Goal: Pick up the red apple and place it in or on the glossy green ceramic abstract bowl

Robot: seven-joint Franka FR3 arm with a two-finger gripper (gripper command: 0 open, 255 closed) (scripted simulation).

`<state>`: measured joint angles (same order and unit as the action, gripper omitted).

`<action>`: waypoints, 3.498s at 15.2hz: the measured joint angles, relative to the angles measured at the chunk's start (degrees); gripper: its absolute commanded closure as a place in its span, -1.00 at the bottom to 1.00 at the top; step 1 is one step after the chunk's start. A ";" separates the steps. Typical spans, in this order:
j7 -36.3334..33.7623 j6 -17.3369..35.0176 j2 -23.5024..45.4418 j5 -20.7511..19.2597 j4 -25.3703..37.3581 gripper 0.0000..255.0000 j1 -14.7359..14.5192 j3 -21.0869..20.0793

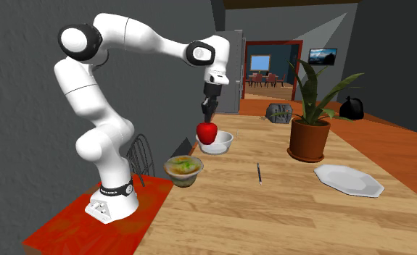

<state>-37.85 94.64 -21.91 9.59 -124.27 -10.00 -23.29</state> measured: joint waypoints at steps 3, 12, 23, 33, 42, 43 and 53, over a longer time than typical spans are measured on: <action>-0.02 -2.40 0.00 -0.20 2.39 1.00 0.13 0.29; 4.29 -10.24 -6.37 -0.79 3.62 1.00 0.82 4.66; 14.72 -18.19 -18.78 -5.31 -1.62 1.00 2.21 14.36; 15.00 -11.56 -20.91 -4.93 -10.42 1.00 1.94 14.08; 14.97 -4.82 -21.95 -4.31 -18.21 1.00 1.62 13.45; 15.11 -4.11 -22.19 -4.32 -19.15 1.00 1.62 13.50; 15.00 -1.00 -22.14 -3.97 -22.19 1.00 1.46 13.10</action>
<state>-22.86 93.64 -44.05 5.62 -146.46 -8.54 -10.19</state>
